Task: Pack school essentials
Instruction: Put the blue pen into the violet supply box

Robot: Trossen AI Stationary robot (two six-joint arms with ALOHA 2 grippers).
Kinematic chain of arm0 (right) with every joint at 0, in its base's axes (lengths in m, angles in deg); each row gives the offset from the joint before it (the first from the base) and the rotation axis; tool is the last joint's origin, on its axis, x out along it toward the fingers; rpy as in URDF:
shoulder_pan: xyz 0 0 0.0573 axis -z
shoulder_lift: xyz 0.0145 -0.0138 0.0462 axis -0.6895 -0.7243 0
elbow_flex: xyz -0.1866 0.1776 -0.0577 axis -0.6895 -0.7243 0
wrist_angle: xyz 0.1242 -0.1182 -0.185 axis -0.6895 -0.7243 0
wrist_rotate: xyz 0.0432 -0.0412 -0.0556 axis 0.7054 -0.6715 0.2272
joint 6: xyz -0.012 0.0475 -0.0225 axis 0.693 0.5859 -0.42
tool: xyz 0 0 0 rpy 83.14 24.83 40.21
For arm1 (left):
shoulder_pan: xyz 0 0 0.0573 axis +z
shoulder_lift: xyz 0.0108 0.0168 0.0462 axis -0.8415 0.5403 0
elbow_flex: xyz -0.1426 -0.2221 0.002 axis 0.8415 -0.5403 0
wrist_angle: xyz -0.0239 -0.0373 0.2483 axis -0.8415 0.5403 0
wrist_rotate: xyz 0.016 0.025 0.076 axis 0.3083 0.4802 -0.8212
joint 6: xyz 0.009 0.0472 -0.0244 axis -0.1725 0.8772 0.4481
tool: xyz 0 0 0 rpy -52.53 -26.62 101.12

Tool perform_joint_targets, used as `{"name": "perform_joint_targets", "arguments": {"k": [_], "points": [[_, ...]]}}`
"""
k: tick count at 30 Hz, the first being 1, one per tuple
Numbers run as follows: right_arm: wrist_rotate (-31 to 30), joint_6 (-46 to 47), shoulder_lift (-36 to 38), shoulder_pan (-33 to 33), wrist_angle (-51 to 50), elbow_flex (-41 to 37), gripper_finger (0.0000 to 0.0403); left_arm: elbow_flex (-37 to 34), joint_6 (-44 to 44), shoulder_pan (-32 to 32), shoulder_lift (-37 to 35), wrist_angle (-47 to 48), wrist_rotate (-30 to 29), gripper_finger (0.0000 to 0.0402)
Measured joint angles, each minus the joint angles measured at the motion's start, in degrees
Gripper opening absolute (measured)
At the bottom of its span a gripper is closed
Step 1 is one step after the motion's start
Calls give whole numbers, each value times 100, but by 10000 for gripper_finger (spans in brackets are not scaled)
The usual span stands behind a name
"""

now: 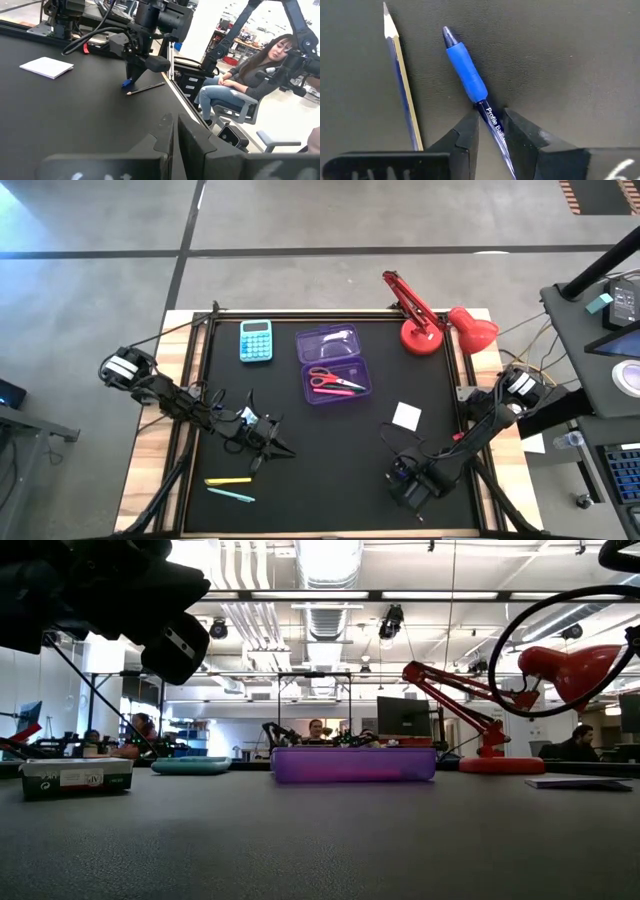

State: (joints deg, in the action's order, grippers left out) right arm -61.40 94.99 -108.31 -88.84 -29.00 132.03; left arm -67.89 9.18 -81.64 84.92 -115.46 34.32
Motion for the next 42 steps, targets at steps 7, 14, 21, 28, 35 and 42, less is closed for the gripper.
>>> {"name": "perform_joint_targets", "arguments": {"k": [7, 14, 21, 28, 35, 42], "points": [[0, -83, 0, 0, 24, -9, 43, 1, 0, 0, 0, 0, 0, 8], [0, -140, 1, 0, 3, 27, 17, 0, 0, 0, 0, -2, 0, 8], [-368, -455, 188, 90, -395, 324, 15, 0, 25, 0, 0, -11, -1, 8], [-1864, -1800, 415, 635, -710, 669, 14, 2, 146, 1, 0, -81, -106, 8], [-2854, -4257, 422, 1854, -566, 920, 14, 2, 149, 1, 0, -161, -109, 8], [-3067, -7029, 415, 3310, 459, 1128, 13, 2, 149, 2, 0, -160, -109, 8]]}}
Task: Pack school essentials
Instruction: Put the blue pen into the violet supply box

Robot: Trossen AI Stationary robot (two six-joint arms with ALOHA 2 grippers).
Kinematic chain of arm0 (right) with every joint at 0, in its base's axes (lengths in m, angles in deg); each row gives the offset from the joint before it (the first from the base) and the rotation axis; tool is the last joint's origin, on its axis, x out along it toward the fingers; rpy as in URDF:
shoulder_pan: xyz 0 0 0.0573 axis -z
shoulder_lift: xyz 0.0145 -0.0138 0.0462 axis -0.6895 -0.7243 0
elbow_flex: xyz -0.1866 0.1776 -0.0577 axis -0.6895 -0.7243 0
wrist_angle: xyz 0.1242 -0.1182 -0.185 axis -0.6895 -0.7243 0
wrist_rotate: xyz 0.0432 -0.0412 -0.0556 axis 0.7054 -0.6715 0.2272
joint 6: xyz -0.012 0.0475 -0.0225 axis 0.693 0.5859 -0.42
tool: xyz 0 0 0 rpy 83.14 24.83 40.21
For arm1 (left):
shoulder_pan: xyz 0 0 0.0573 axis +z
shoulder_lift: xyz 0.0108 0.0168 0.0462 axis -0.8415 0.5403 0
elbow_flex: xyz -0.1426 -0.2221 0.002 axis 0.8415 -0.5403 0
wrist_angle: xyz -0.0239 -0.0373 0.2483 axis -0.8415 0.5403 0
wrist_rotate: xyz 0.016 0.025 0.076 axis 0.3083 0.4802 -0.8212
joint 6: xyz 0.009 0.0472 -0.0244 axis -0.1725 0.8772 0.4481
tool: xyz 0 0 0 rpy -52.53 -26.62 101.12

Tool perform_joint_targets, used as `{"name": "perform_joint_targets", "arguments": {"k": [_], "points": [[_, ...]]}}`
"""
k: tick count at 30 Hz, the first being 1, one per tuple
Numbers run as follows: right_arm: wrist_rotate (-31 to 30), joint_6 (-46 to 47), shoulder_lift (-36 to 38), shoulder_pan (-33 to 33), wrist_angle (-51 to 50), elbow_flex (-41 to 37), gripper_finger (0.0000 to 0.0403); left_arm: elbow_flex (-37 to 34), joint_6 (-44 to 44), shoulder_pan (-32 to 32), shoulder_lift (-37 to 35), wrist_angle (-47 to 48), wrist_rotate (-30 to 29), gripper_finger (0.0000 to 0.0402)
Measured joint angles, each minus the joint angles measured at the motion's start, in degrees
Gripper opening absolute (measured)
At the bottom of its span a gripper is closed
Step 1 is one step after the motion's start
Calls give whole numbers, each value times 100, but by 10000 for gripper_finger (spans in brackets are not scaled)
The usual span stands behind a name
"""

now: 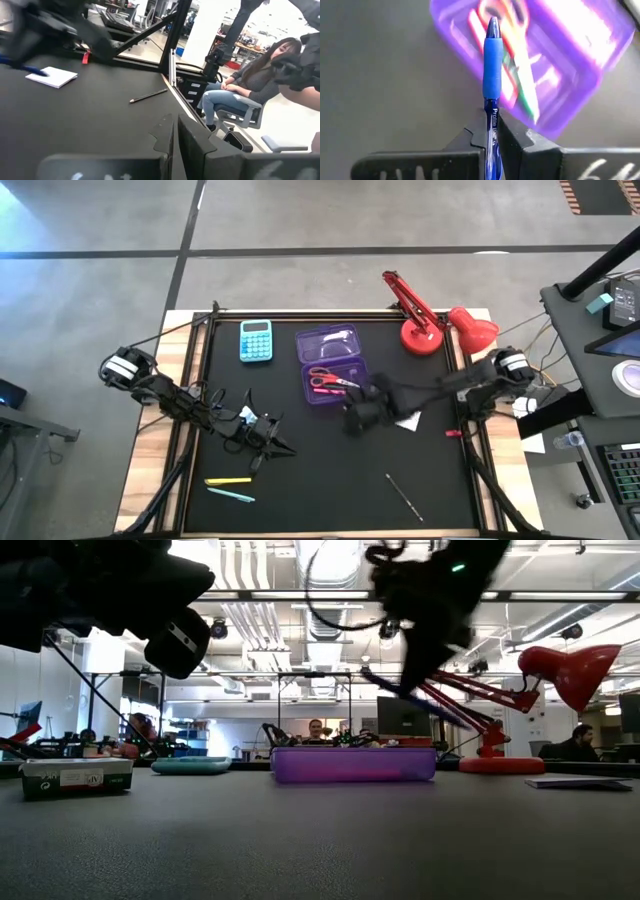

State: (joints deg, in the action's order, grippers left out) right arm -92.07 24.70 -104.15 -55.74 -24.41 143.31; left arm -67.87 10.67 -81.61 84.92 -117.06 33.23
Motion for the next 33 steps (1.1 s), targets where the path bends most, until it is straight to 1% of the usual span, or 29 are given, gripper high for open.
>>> {"name": "perform_joint_targets", "arguments": {"k": [3, 6, 8, 10, 14, 21, 25, 30, 33], "points": [[-1, -1287, 0, 481, 801, 5, 13, 0, 0, 0, 0, 0, 0, 8], [-3, -2466, -33, 817, 1549, -56, 13, 0, 0, 0, 0, -1, 0, 8], [41, -2968, -84, 980, 1793, -70, 13, 0, 0, 0, 0, 3, 0, 8], [67, -3221, -148, 1099, 1881, -75, 13, 0, 0, 0, 0, 4, 0, 8], [98, -3154, -330, 1232, 1870, -152, 15, 0, 89, 0, 0, 38, 1, 8], [105, -3022, -605, 1231, 1881, -255, 28, 0, 278, 0, 0, 5, 2, 8], [114, -2723, -707, 1232, 1869, -267, 31, 0, 267, 0, 0, 5, 2, 8], [125, -2115, -799, 1230, 1875, -271, 37, 0, 260, -1, 0, 5, 2, 8], [125, -2024, -853, 1208, 1869, -271, 44, 0, 258, -2, 0, 5, 2, 8]]}}
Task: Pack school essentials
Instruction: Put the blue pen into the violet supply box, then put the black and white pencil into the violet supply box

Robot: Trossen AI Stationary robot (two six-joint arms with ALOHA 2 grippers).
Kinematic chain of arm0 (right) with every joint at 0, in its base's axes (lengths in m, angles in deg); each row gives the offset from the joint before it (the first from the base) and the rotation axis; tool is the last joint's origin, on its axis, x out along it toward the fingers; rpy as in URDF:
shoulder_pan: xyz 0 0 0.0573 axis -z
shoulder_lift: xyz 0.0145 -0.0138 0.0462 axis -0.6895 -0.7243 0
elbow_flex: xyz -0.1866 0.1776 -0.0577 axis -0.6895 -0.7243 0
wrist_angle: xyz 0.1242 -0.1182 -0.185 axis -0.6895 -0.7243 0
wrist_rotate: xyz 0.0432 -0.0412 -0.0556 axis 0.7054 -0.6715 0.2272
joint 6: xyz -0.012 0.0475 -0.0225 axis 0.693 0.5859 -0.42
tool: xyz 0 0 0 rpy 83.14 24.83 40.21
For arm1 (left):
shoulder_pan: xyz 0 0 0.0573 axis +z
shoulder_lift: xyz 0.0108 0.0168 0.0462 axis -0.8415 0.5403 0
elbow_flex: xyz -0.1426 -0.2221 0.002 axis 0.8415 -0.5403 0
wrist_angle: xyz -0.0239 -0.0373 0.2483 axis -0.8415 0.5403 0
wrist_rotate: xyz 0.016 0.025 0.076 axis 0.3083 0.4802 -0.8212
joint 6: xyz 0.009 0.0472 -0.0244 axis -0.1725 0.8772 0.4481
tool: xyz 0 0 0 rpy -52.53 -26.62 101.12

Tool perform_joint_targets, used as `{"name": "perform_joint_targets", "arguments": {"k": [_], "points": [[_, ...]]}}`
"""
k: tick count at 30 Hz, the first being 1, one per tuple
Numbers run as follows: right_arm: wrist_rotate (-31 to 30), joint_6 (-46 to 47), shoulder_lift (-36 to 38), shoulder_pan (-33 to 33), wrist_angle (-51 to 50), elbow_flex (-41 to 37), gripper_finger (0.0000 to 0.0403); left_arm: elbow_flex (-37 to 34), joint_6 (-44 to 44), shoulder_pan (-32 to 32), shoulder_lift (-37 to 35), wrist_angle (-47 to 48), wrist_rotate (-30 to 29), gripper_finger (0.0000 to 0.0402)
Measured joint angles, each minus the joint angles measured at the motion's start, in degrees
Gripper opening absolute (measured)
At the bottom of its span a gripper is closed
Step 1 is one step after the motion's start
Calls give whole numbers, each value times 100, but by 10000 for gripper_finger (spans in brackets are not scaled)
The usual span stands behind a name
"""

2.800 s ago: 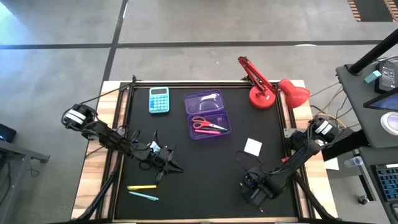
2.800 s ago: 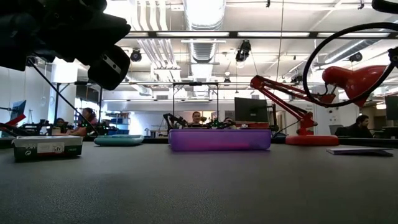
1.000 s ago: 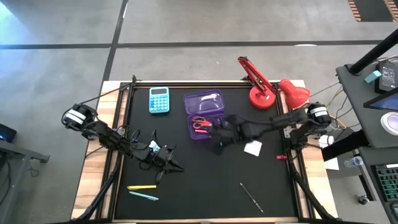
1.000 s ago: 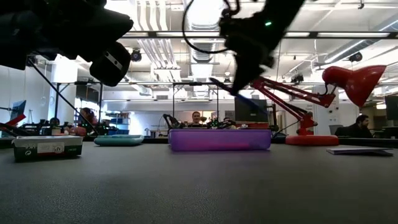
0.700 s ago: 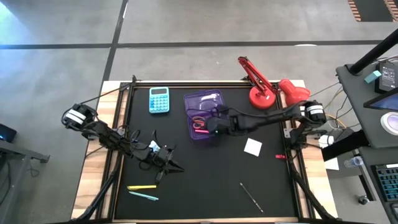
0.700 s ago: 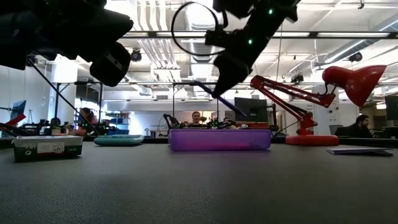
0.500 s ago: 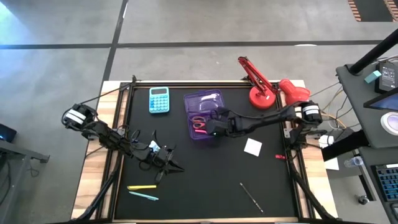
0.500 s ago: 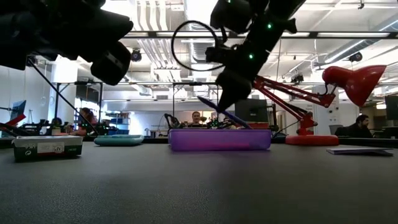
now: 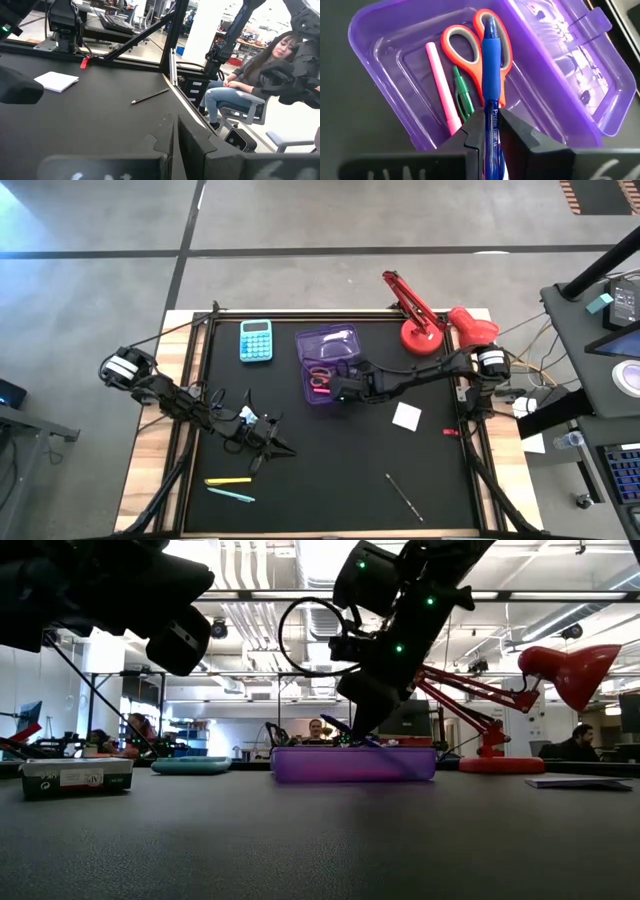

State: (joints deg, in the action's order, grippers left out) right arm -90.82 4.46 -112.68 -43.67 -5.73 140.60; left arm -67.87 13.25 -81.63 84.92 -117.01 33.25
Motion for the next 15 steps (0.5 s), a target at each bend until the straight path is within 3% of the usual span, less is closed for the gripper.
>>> {"name": "perform_joint_targets", "arguments": {"k": [10, 15], "points": [[282, 153, 7, -17, -98, 122, 105, 0, -7, 1, 0, -2, 0, 8], [613, 855, 28, -38, -1181, 681, 131, 0, -7, 0, 0, 1, 0, 8]]}}
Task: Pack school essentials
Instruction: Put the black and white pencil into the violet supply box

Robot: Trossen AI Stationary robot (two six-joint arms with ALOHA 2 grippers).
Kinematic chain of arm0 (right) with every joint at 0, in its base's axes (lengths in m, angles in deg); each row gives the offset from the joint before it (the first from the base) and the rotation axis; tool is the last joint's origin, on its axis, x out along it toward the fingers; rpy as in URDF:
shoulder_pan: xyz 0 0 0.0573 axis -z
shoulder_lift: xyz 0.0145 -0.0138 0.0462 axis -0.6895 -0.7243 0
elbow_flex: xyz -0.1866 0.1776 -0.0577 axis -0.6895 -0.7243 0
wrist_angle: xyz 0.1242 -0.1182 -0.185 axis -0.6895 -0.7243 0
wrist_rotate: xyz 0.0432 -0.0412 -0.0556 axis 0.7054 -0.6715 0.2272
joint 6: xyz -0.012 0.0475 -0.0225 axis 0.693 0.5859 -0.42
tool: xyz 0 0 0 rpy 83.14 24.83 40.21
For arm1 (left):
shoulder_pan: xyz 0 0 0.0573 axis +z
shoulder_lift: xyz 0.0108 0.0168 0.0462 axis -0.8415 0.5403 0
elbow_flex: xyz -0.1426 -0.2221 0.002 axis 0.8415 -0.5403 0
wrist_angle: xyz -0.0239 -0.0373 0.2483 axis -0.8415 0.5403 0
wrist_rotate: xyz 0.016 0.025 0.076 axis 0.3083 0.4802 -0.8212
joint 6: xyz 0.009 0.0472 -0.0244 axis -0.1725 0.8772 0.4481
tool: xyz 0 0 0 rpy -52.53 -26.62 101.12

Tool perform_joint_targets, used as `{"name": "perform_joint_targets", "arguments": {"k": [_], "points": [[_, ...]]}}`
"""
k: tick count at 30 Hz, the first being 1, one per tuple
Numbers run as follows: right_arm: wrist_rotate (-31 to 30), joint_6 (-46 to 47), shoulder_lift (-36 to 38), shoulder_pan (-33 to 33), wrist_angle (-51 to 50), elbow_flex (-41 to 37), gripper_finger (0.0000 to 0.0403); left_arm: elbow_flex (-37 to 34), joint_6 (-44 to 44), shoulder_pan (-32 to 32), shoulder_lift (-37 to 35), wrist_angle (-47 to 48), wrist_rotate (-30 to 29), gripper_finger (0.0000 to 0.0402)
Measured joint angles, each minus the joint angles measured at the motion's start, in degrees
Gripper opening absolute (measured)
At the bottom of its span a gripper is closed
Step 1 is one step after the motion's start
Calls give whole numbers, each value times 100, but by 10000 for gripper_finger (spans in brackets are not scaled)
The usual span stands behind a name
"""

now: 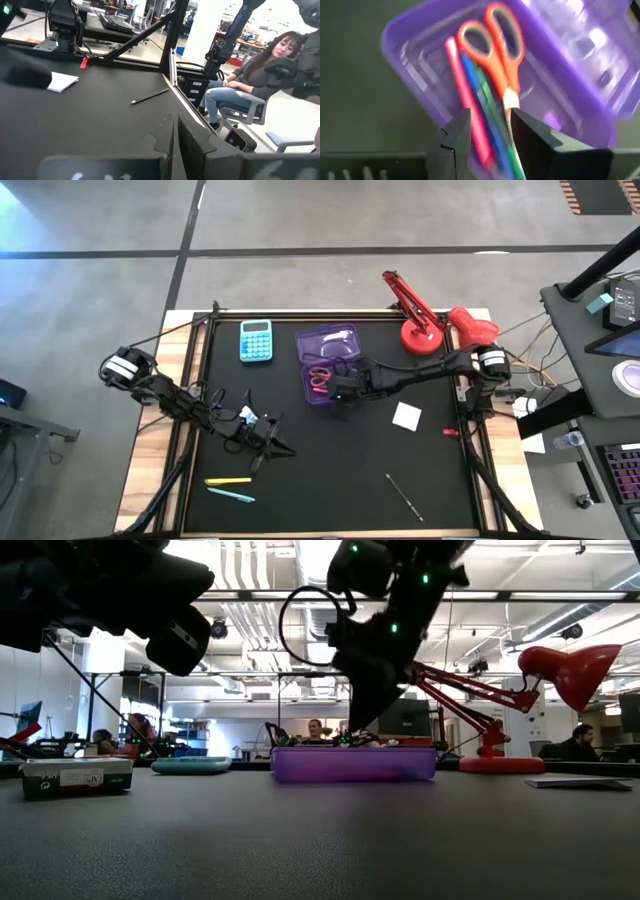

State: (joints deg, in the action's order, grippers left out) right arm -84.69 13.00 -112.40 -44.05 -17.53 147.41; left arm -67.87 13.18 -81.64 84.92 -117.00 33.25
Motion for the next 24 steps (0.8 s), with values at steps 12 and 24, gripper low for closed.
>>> {"name": "perform_joint_targets", "arguments": {"k": [12, 24], "points": [[945, 2538, 12, -1469, -2110, 505, 129, 0, 2, 0, 0, 4, 0, 8], [998, 5518, 12, -3562, -1945, 471, 118, 0, 20, 0, 0, 0, 0, 8]]}}
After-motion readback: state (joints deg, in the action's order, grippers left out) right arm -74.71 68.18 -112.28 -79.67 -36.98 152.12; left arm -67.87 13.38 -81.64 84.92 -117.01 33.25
